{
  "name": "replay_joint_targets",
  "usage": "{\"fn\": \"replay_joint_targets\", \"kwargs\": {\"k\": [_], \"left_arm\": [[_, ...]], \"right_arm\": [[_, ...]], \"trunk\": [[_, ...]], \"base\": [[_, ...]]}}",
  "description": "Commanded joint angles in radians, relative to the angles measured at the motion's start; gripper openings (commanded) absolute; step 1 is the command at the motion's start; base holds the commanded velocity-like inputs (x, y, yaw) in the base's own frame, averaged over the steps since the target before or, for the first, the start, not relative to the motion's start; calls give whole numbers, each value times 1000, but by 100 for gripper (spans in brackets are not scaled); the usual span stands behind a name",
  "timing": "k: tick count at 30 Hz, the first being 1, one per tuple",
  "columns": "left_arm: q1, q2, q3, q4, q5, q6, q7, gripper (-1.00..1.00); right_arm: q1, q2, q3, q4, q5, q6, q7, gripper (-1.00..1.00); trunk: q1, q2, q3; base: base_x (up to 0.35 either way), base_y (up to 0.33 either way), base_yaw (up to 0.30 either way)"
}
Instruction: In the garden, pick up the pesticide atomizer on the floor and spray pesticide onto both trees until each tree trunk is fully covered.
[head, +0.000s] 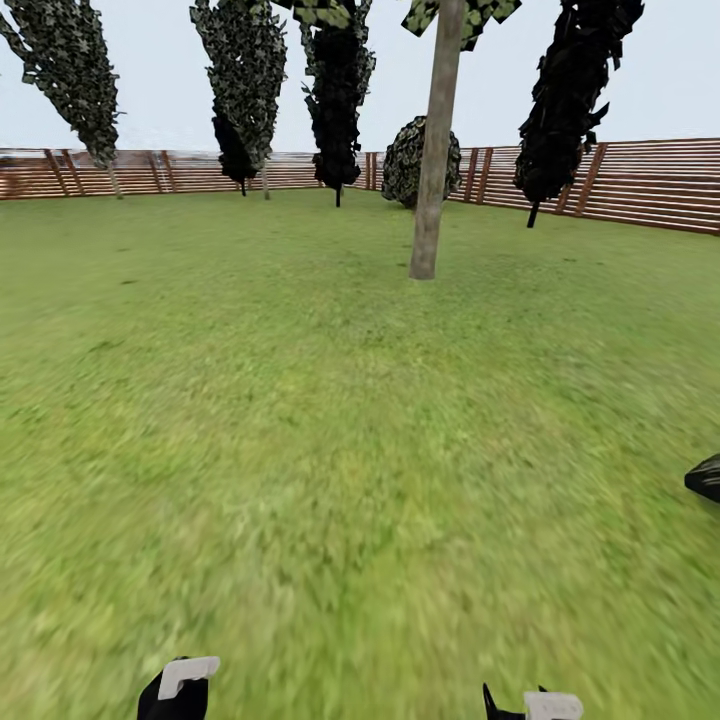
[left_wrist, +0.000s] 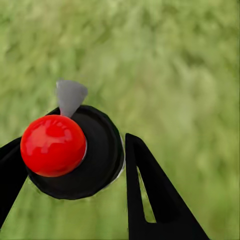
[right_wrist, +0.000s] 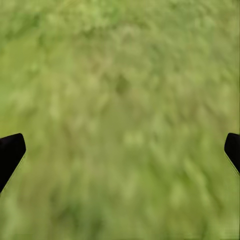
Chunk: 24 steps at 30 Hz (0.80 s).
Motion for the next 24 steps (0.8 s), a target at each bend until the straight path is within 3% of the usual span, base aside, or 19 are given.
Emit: {"fn": "replay_joint_targets", "kwargs": {"k": [1, 24], "left_arm": [[-1, 0, 0, 1, 2, -3, 1, -100], [-1, 0, 0, 1, 2, -3, 0, -100]], "right_arm": [[0, 0, -2, 1, 1, -3, 0, 100], [0, -1, -2, -1, 1, -3, -1, 100]], "trunk": [[0, 0, -1], [0, 0, -1]], "base": [[340, 0, 0], [340, 0, 0]]}}
